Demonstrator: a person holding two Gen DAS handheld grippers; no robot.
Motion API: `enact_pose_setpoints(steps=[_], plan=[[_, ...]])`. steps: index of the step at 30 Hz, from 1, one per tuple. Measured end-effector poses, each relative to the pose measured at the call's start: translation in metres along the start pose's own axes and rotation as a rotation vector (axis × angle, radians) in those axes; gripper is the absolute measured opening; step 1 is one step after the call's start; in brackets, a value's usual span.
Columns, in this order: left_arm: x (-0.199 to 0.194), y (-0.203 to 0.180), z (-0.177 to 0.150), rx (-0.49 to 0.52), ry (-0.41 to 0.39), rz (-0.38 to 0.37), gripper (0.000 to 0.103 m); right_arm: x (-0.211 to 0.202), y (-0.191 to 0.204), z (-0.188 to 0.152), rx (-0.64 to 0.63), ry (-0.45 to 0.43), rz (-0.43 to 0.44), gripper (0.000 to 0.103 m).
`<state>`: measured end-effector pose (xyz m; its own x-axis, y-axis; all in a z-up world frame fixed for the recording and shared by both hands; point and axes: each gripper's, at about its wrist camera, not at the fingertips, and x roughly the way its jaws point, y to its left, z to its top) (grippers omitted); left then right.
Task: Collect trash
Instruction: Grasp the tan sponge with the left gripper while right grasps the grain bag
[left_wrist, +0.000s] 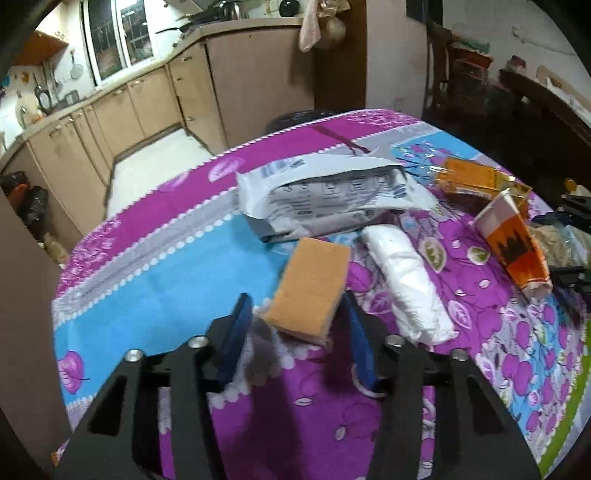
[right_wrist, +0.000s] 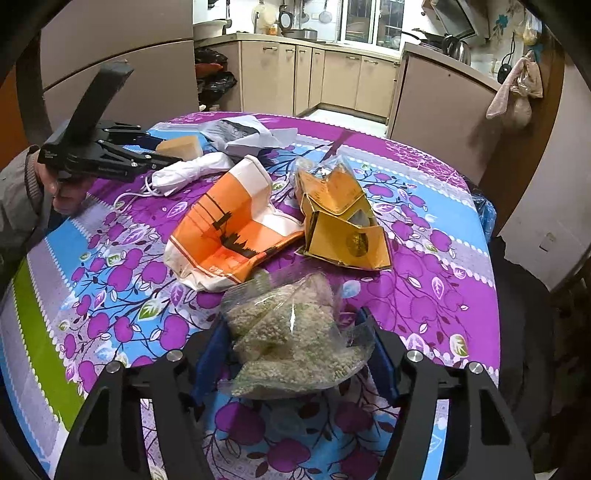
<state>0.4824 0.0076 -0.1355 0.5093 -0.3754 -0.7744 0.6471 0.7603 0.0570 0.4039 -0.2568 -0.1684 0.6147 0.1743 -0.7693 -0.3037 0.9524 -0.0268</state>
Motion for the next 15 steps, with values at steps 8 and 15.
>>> enact_pose_setpoints(steps=[8, 15], plan=[[-0.002, -0.009, -0.004, 0.015, -0.004, -0.013, 0.029, -0.003, -0.003, -0.008, 0.058, 0.021, -0.009, 0.081], [-0.010, -0.011, -0.011, -0.003, -0.003, 0.007, 0.027, -0.012, 0.005, -0.012, 0.071, 0.001, 0.008, 0.054]])
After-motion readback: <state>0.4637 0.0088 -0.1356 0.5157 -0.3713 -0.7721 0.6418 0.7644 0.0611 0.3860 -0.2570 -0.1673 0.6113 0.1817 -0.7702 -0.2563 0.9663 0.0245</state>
